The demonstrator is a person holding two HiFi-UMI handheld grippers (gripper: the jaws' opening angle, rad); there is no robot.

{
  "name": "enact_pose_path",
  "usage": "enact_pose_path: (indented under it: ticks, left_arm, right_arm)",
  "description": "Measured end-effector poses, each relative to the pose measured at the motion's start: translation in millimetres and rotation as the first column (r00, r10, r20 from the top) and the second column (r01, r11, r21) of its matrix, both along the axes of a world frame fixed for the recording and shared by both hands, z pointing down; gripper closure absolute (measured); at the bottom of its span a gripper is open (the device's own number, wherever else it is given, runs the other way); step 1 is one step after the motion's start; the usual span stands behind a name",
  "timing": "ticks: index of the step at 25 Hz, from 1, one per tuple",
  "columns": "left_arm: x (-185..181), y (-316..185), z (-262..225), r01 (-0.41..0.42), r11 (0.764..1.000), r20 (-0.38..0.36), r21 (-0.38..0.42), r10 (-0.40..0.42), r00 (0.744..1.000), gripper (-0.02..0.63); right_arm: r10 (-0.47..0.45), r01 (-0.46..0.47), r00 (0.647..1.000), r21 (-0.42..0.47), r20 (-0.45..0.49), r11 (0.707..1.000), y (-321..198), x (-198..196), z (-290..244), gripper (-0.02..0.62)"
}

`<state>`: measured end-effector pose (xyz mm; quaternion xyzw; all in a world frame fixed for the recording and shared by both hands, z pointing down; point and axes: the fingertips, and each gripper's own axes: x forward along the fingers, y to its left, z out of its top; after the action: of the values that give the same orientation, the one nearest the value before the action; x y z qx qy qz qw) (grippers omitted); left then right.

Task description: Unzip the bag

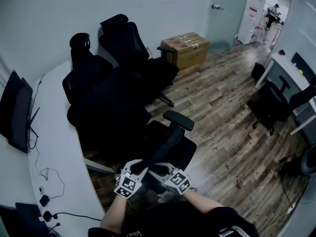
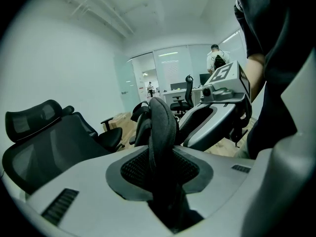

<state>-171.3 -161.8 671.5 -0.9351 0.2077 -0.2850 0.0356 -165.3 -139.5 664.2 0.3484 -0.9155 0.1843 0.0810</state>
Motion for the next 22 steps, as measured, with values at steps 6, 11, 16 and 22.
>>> enact_pose_path:
  ticks: [6,11,16,22]
  left_arm:
    - [3.2,4.0,2.1,-0.038,0.999,0.003,-0.004,0.038,0.999,0.468]
    - [2.5,-1.3,0.6,-0.022,1.0,-0.009,0.003,0.022,1.0,0.468]
    - [4.3,-8.7,-2.6,0.017,1.0,-0.004,0.015,-0.017,1.0,0.474]
    - [10.5,-10.5,-0.5,0.028,0.999,0.014,0.037,-0.029,0.999,0.48]
  right_arm:
    - [-0.029,0.03,0.999,0.013,-0.037,0.999,-1.0,7.1,1.3,0.525]
    - [0.009,-0.008,0.998,0.006,-0.058,1.0,-0.7,16.2,-2.1,0.529]
    - [0.071,-0.072,0.997,-0.014,-0.036,0.997,-1.4,32.4,-11.4,0.531]
    - [0.128,-0.128,0.992,0.0,-0.012,0.992,-10.4,51.8,-32.4,0.534]
